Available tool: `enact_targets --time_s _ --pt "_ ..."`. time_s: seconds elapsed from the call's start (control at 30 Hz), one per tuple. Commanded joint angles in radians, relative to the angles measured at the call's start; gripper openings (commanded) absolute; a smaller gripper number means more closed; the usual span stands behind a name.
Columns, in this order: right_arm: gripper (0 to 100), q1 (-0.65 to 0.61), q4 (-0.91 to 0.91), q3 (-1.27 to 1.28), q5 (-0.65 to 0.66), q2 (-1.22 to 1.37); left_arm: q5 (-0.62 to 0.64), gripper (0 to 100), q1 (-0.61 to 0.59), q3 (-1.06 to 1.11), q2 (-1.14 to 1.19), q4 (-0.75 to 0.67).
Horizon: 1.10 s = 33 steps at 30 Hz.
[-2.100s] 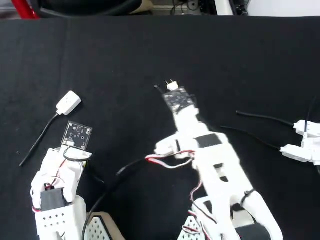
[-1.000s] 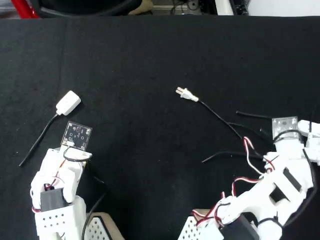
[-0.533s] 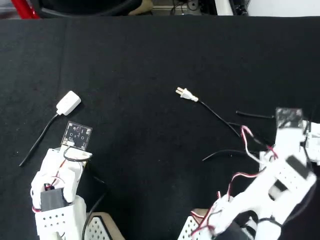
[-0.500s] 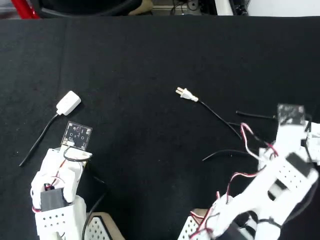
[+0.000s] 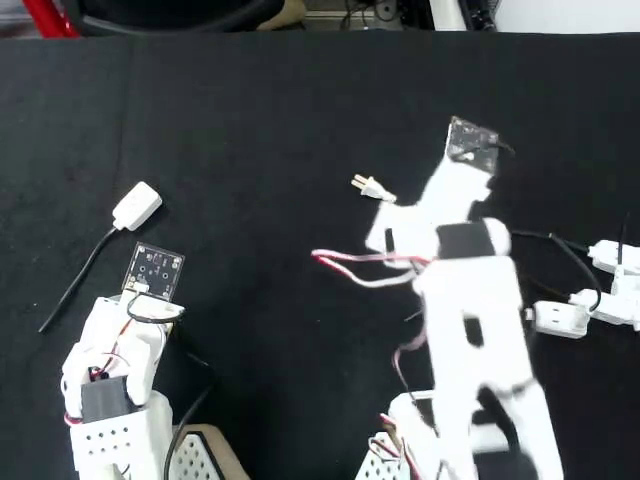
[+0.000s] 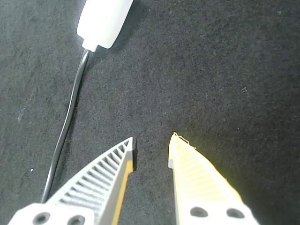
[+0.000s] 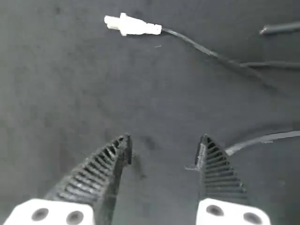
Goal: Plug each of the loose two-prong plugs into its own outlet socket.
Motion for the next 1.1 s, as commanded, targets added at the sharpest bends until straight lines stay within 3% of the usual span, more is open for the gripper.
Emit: enact_targets --time_s 0.0,0.2,0.4,1.07 --pt "22.3 -0.02 -0.186 -0.081 -0.241 0.174 0.005 13 -0.004 0.018 -0.009 -0.014" --pt "22.0 -0.014 -0.319 -0.209 -0.512 0.374 0.005 13 -0.005 0.018 -0.009 -0.015" --pt "21.9 -0.008 -0.334 -0.305 -0.75 0.493 0.005 13 -0.007 0.018 -0.009 -0.014" --pt "21.9 -0.023 -0.338 -0.556 -0.861 0.855 0.005 13 -0.007 0.019 -0.009 -0.011"
